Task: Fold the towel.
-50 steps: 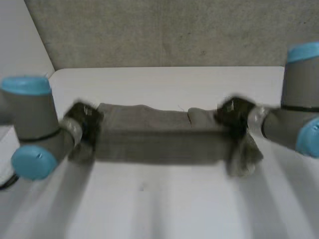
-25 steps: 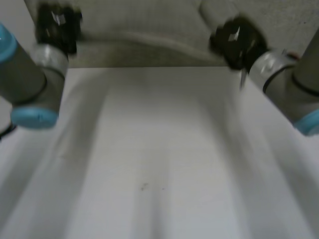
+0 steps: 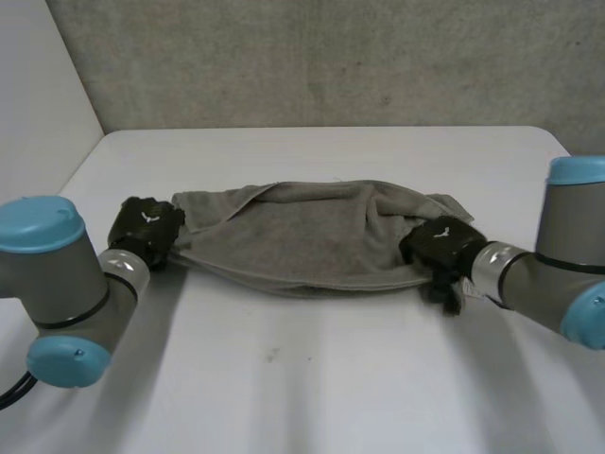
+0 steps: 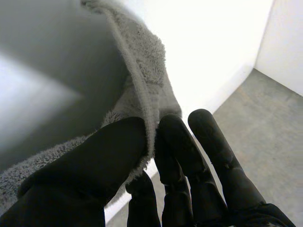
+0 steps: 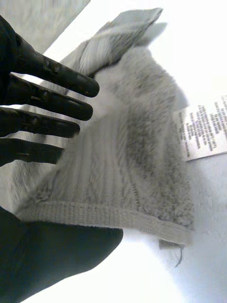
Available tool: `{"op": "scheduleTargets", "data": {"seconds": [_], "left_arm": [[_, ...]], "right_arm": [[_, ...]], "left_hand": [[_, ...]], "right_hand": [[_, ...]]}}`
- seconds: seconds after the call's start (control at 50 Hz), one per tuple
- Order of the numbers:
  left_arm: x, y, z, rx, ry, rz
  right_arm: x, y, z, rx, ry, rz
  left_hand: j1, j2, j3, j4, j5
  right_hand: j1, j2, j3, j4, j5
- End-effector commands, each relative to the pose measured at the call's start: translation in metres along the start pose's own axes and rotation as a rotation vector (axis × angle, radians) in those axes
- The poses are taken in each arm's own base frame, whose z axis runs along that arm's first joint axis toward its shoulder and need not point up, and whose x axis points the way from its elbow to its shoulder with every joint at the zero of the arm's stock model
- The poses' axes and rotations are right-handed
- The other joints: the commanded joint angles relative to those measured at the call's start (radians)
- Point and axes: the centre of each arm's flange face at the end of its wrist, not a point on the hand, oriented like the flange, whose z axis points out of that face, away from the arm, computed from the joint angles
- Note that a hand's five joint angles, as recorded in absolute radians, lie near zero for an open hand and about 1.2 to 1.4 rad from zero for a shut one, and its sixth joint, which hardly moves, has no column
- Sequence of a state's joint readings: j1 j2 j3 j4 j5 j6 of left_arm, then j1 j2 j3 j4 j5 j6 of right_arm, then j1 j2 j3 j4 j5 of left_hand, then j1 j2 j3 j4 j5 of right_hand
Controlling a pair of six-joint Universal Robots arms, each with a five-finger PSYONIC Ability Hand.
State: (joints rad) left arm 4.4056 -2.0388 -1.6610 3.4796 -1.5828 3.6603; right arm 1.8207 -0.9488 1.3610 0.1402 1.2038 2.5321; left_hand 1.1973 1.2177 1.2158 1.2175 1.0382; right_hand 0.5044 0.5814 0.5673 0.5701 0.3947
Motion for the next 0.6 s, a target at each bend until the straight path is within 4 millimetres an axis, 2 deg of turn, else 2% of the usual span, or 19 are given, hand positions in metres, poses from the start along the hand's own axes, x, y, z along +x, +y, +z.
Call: {"op": "scheduleTargets", "data": {"seconds": [0.02, 0.12, 0.32, 0.34, 0.36, 0.4, 0.42, 0.44, 0.52, 0.56, 0.58, 0.6], "left_arm": [[-0.008, -0.013, -0.011, 0.036, -0.022, -0.003], [-0.008, -0.012, -0.013, 0.032, -0.022, -0.003], [-0.004, -0.007, -0.017, 0.015, -0.009, -0.007], [-0.004, -0.007, -0.017, 0.016, -0.008, -0.007], [-0.004, -0.007, -0.017, 0.016, -0.008, -0.007], [-0.004, -0.006, -0.017, 0.013, -0.006, -0.006], [-0.004, -0.006, -0.017, 0.013, -0.007, -0.007], [-0.003, -0.005, -0.019, 0.006, -0.004, -0.005], [-0.006, -0.009, -0.022, 0.011, -0.008, -0.002], [-0.013, -0.021, -0.031, 0.032, -0.020, 0.002], [-0.013, -0.021, -0.031, 0.032, -0.020, 0.002], [-0.015, -0.026, -0.038, 0.029, -0.017, 0.006]], "right_arm": [[0.023, 0.009, -0.011, 0.045, 0.096, 0.237], [0.035, 0.019, -0.019, 0.052, 0.146, 0.334], [0.041, 0.032, -0.021, 0.035, 0.166, 0.432], [0.041, 0.033, -0.021, 0.033, 0.164, 0.441], [0.041, 0.033, -0.021, 0.033, 0.164, 0.441], [0.040, 0.033, -0.021, 0.033, 0.162, 0.445], [0.040, 0.033, -0.021, 0.033, 0.162, 0.445], [0.041, 0.031, -0.022, 0.039, 0.165, 0.434], [0.047, 0.022, -0.025, 0.071, 0.167, 0.407], [0.055, -0.003, -0.042, 0.128, 0.156, 0.312], [0.055, -0.003, -0.042, 0.128, 0.156, 0.311], [0.054, -0.017, -0.055, 0.132, 0.137, 0.247]], "left_hand": [[0.199, 0.179, 0.180, 0.179, 0.184], [0.199, 0.179, 0.180, 0.179, 0.184], [0.199, 0.179, 0.180, 0.179, 0.184], [0.199, 0.179, 0.180, 0.179, 0.184], [0.199, 0.179, 0.180, 0.179, 0.184], [0.199, 0.179, 0.180, 0.179, 0.184], [0.199, 0.179, 0.180, 0.179, 0.184], [0.199, 0.179, 0.180, 0.179, 0.184], [0.199, 0.179, 0.180, 0.179, 0.184], [0.199, 0.179, 0.180, 0.179, 0.184], [0.199, 0.179, 0.180, 0.179, 0.184], [0.199, 0.179, 0.180, 0.179, 0.184]], "right_hand": [[0.100, 0.023, 0.037, 0.035, 0.035], [0.129, 0.052, 0.067, 0.064, 0.065], [0.220, 0.143, 0.157, 0.155, 0.155], [0.322, 0.245, 0.259, 0.257, 0.257], [0.323, 0.246, 0.260, 0.258, 0.259], [0.805, 0.728, 0.742, 0.740, 0.740], [0.808, 0.731, 0.745, 0.742, 0.743], [0.891, 0.814, 0.828, 0.825, 0.826], [0.892, 0.815, 0.829, 0.826, 0.827], [0.892, 0.815, 0.829, 0.826, 0.827], [0.892, 0.815, 0.829, 0.826, 0.827], [0.892, 0.815, 0.829, 0.826, 0.827]]}}
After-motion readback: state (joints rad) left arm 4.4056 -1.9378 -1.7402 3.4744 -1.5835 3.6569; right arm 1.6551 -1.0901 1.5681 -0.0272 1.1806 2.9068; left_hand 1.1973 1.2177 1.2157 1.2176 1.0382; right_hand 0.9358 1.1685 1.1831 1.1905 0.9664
